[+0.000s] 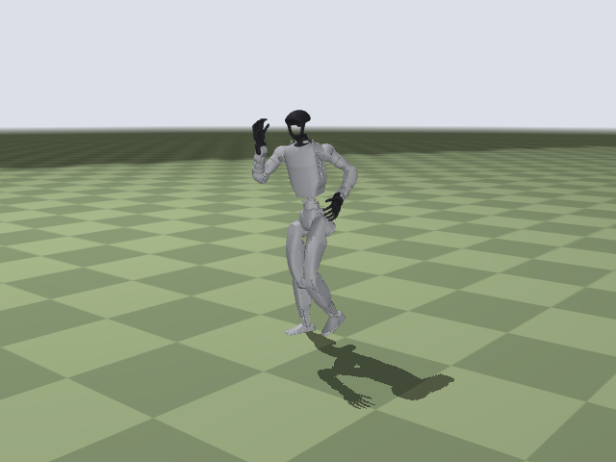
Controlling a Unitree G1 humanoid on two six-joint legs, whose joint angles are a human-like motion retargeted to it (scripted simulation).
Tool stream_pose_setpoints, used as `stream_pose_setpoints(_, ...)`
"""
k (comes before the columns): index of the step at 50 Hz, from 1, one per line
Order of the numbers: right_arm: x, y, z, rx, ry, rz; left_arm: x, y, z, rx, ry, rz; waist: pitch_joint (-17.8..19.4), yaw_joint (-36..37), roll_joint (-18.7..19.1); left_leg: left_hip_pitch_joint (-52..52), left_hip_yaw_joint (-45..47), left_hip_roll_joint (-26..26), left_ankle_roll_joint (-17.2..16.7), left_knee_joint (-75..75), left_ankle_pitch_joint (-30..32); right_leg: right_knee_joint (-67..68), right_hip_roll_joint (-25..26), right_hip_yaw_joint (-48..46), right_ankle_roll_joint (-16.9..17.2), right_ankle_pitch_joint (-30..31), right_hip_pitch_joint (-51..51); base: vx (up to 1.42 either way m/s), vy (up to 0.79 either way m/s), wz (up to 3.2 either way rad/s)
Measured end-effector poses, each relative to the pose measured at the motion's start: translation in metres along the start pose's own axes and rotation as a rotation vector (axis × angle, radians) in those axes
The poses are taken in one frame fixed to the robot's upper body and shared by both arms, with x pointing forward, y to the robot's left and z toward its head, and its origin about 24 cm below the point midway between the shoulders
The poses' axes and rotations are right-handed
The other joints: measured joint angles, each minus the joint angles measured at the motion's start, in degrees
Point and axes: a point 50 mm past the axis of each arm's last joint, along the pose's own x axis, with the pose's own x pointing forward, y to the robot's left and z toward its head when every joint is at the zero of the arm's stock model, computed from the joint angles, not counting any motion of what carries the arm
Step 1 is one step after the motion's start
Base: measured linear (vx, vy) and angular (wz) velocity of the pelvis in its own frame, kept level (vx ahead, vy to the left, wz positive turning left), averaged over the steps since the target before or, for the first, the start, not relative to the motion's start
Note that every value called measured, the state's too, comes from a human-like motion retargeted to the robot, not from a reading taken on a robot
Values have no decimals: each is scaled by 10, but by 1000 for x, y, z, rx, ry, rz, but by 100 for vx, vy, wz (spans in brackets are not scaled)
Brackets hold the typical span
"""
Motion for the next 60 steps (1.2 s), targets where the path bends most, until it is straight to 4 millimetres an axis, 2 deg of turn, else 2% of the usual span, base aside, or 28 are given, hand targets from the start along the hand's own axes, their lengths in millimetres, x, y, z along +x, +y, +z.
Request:
stream_pose_setpoints(2,10,-10,-7,-197,-9,-88,-28,19,-9,-26,66,73,16,13,-7,-55,28,25,4,129,-35,-12,-13,-1,9,11,8,-3,-10,-9)
stream_pose_setpoints(3,12,-2,-4,-95,-22,10,-39,25,-10,-47,78,82,20,16,-11,-80,43,43,6,188,-47,-16,-16,-2,13,14,8,-3,-12,-7)
stream_pose_setpoints(5,11,2,-9,-38,14,57,-53,34,-8,-59,88,113,22,24,-19,-120,62,75,10,288,-63,-19,-20,3,12,12,1,-3,-12,-19)
stream_pose_setpoints(7,-1,3,-23,0,117,27,-50,37,2,-28,48,112,16,33,-26,-147,65,93,7,349,-69,-19,-17,13,7,8,-10,-1,-10,-35)
stream_pose_setpoints(8,-11,0,-36,-58,194,-24,-44,36,8,1,14,108,12,36,-29,-154,63,94,5,365,-69,-19,-16,18,3,7,-15,-1,-6,-30)
stream_pose_setpoints(10,-39,8,-49,82,335,-1,-25,23,27,60,-110,57,5,34,-34,-154,55,83,-4,368,-61,-19,-15,21,2,6,-20,0,-2,-10)
stream_pose_setpoints(13,-98,1,-72,-127,536,139,12,-7,74,172,-406,7,-5,15,-34,-120,31,31,-19,294,-37,-11,-11,14,7,-1,-21,0,3,15)
stream_pose_setpoints(15,-141,-12,-72,-321,622,296,31,-26,120,227,-663,15,-11,-2,-30,-82,4,-16,-34,198,-16,1,-8,5,15,-9,-23,2,7,33)
stream_pose_setpoints(18,-204,-38,-50,-361,821,421,40,-43,208,176,-1059,99,-22,-38,-13,24,-39,-60,-51,-42,53,28,14,-8,22,-15,-29,5,9,42)
stream_pose_setpoints(20,-238,-55,-29,-313,984,452,29,-47,265,66,-1303,168,-34,-77,7,118,-49,-56,-52,-226,53,54,40,-21,25,-15,-39,4,13,56)
stream_pose_setpoints(21,-248,-66,-18,-291,1050,474,21,-47,291,-2,-1410,199,-37,-105,21,167,-47,-51,-51,-309,17,82,50,-31,27,-13,-50,1,18,64)
stream_pose_setpoints(24,-264,-93,13,-237,1208,547,-11,-51,347,-164,-1667,251,-44,-201,68,289,-49,-25,-43,-524,-36,243,74,-66,37,35,-123,-3,20,65)
stream_pose_setpoints(27,-261,-115,33,-233,1295,568,-36,-58,382,-240,-1823,185,-25,-302,98,373,-63,10,-64,-669,1,493,56,-100,63,124,-241,-2,14,68)
stream_pose_setpoints(28,-259,-122,37,-249,1312,557,-41,-62,391,-234,-1850,141,-16,-330,101,388,-69,21,-80,-693,11,566,44,-107,65,126,-277,-3,11,71)
stream_pose_setpoints(30,-255,-135,44,-304,1329,526,-37,-67,406,-150,-1851,86,-2,-370,108,400,-76,41,-97,-713,21,684,16,-125,48,77,-334,-4,9,58)
stream_pose_setpoints(33,-248,-148,51,-437,1293,457,1,-73,414,74,-1690,80,3,-394,115,378,-93,54,-72,-695,21,792,-20,-139,5,-15,-391,-6,4,33)
stream_pose_setpoints(35,-241,-147,48,-498,1222,384,37,-75,399,202,-1527,82,1,-398,123,357,-99,62,-60,-674,21,819,-10,-126,-9,-36,-416,0,0,0)
stream_pose_setpoints(37,-230,-138,38,-515,1116,279,72,-77,365,252,-1344,57,-6,-392,130,347,-94,67,-60,-662,21,813,15,-105,-14,-40,-421,1,-3,-28)
stream_pose_setpoints(41,-196,-105,6,-429,864,85,118,-80,268,225,-958,-26,-21,-372,123,338,-86,52,-56,-632,6,728,39,-80,-12,-23,-368,5,-5,-20)
stream_pose_setpoints(44,-157,-79,-15,-336,667,27,124,-76,183,74,-657,-113,-28,-346,98,336,-85,22,-52,-593,-18,561,49,-68,21,37,-267,11,-9,-3)
stream_pose_setpoints(46,-129,-63,-19,-222,546,-16,115,-68,123,19,-447,-111,-39,-308,74,328,-74,-7,-43,-561,-28,408,53,-61,36,55,-189,12,-16,-53)
stream_pose_setpoints(48,-99,-49,-19,-140,423,-69,97,-54,71,17,-262,-89,-50,-252,44,295,-53,-33,-26,-491,-37,263,47,-60,34,5,-118,6,-22,-102)
stream_pose_setpoints(50,-70,-36,-14,-55,304,-34,70,-38,27,48,-88,-123,-58,-182,15,214,-27,-40,-10,-334,-22,146,39,-57,12,-47,-66,-1,-23,-119)
stream_pose_setpoints(52,-45,-33,-9,-88,194,-113,42,-19,-5,99,51,-106,-49,-113,3,109,-18,-19,-15,-148,48,68,38,-43,-15,-40,-32,-3,-17,-108)
stream_pose_setpoints(53,-33,-31,-6,-128,132,-109,27,-10,-18,106,115,-100,-37,-81,3,65,-19,-6,-25,-70,73,46,38,-32,-24,-30,-17,-1,-13,-96)
stream_pose_setpoints(55,-11,-18,5,36,47,14,-2,9,-35,94,207,-57,-7,-32,5,-8,-18,22,-28,66,71,27,34,-17,-28,-12,8,0,-10,-75)
stream_pose_setpoints(57,6,-13,6,83,9,40,-25,25,-42,54,254,39,22,-6,3,-63,-5,57,-16,173,36,18,26,-13,-21,2,25,0,-9,-45)
stream_pose_setpoints(60,18,-10,-8,38,41,27,-53,38,-48,-27,304,137,40,26,-14,-125,18,103,-13,296,-14,6,11,-1,-14,11,34,2,-8,-50)
